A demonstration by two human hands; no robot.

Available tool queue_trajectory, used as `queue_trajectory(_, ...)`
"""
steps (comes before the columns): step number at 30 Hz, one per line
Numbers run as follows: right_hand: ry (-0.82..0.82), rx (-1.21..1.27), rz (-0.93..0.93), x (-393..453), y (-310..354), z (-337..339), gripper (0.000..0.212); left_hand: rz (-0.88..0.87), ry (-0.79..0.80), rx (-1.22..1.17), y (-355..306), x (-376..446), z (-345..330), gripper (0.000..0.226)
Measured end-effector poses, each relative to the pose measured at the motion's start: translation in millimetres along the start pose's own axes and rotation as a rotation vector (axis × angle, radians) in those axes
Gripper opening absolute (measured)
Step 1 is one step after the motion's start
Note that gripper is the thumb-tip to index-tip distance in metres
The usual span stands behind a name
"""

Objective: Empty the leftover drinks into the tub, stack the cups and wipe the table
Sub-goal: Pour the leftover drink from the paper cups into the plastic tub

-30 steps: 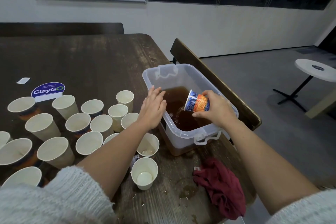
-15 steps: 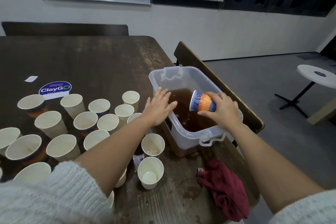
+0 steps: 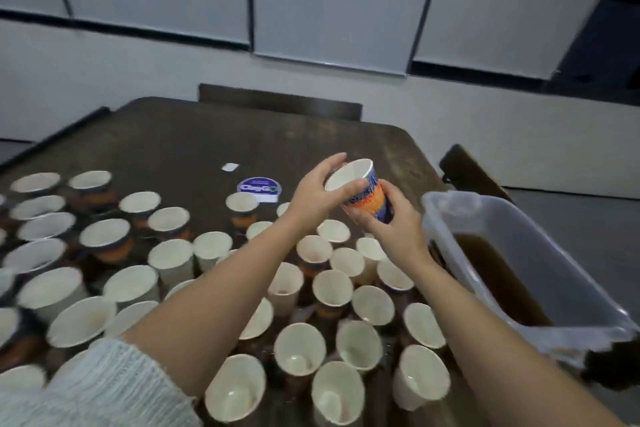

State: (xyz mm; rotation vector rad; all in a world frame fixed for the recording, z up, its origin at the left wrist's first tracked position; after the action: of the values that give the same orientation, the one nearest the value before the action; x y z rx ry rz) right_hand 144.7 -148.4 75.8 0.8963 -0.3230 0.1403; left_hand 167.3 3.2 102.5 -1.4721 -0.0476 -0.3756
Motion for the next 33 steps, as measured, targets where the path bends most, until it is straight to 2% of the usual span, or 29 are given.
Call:
queue_trajectory(5,0.254,0.248,0.055,-4.6,97.6,-135.7,0.058,-0.029,-0.214,0.13,-10.3,-63.1,156.6,0.083)
queue_trajectory(10,0.636,0.407,0.082,-36.6,206.3,-286.3,0.064,0.044,-0.423,0.31,-4.5,-155.6,319.3,0.083)
queue_trajectory(13,0.847,0.47,0.099,-58.5,249.4,-342.0,0.067,0.114,-0.474,0.425,5.3,-202.9,381.4,0.077)
queue_trajectory(15,0.921,0.457,0.117,-70.3,268.5,-371.5,0.06,0.145,-0.524,0.475,13.1,-236.2,414.5,0.074)
queue_trajectory(19,0.888,0.353,0.09,-78.5,283.1,-414.8,0.048,0.214,-0.591,0.546,33.3,-287.1,461.4,0.083)
queue_trajectory(24,0.762,0.204,0.078,-72.9,283.2,-448.4,0.032,0.317,-0.535,0.632,67.5,-309.6,488.2,0.091)
queue_trajectory(29,0.752,-0.195,0.239,-67.5,279.8,-478.7,0.037,0.403,-0.373,0.704,100.9,-316.8,487.8,0.099)
queue_trajectory(33,0.805,-0.507,0.35,-69.2,276.5,-501.3,0.057,0.473,-0.33,0.855,122.3,-316.6,490.0,0.105)
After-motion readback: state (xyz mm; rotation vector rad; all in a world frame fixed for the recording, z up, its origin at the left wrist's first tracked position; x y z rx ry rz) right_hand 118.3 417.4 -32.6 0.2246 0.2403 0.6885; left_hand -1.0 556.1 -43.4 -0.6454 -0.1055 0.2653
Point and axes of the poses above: each hand's wrist, its own x-axis towards the middle knuckle, its own z-axis out of the back of the hand, y = z × x, the point moved 6 cm from there along x, towards the middle knuckle, and after that the axes turned 6 degrees about -x, right-handed, at the moved point
